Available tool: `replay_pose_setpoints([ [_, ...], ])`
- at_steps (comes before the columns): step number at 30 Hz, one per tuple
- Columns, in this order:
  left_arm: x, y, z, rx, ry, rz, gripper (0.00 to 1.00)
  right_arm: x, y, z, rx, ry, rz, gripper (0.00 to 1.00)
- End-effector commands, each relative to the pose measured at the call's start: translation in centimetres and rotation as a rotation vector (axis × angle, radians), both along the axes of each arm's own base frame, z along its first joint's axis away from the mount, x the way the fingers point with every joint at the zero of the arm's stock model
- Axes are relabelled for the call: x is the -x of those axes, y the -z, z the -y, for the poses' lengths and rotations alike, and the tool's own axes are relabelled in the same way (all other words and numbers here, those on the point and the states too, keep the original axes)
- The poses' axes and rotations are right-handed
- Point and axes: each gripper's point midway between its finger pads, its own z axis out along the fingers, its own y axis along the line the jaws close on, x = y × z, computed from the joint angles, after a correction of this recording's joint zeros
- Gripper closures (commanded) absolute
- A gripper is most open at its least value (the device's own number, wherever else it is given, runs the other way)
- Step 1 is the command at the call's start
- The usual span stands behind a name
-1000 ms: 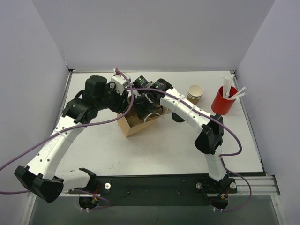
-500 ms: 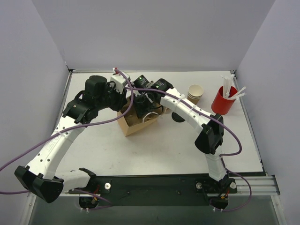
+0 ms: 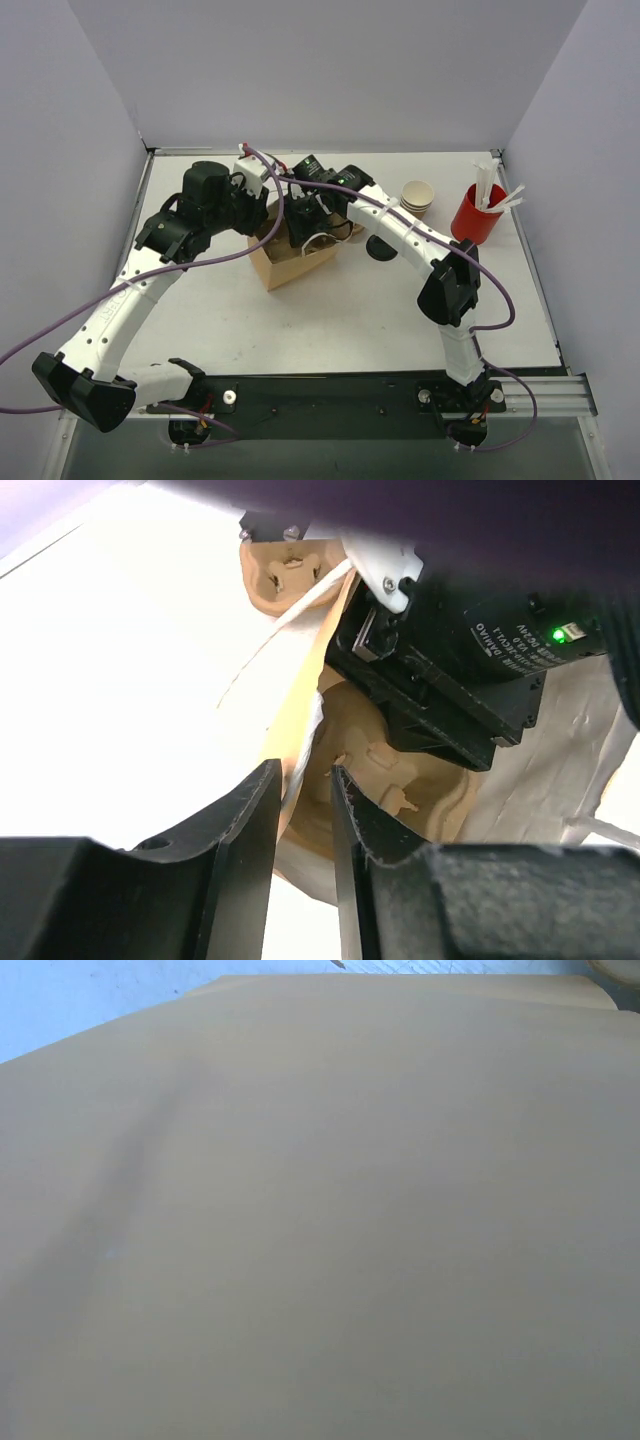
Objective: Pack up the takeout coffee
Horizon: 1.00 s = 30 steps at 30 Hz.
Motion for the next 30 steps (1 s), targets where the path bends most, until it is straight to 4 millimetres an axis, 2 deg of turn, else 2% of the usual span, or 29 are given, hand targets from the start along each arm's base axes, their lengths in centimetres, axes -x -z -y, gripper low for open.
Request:
replay_pose_setpoints([
  [1,-0.1,-0.1,-1.4,-0.025,-0.066,0.019,0.63,0.5,-1.2,0.4,-0.058,0.047,-0.043,0.81],
  [7,-0.9,0.3,-1.9,-0.061,-0.095,0.032,0.63,0.7,-1.2,0.1,-0.079,0.040,-0.059,0.81],
  [13,-1.7,-0.2,-2.2,-0.090,-0.100,0.072,0.62,0.9,-1.1,0.3,-0.077,0.039,-0.066,0.81],
  [21,-2.1,0.5,-1.1,-0.091,-0.046,0.058,0.62,0.7,-1.2,0.4,-0.074,0.046,-0.056,0.81],
  [22,-2.2,0.6,-1.0,-0.091,-0.047,0.054,0.64,0.6,-1.3,0.5,-0.075,0.048,-0.053,0.81],
  [25,-1.7,1.0,-0.6,-0.068,-0.028,0.028,0.78,0.5,-1.4,0.7,-0.079,0.058,-0.045,0.81],
  [26,-1.4,1.0,-0.2,-0.044,-0.019,0.011,0.85,0.4,-1.4,0.7,-0.078,0.062,-0.041,0.81],
  [30,0.4,0.0,0.8,0.060,0.001,-0.032,1.00,0.6,-1.8,1.3,-0.074,0.070,-0.023,0.81],
])
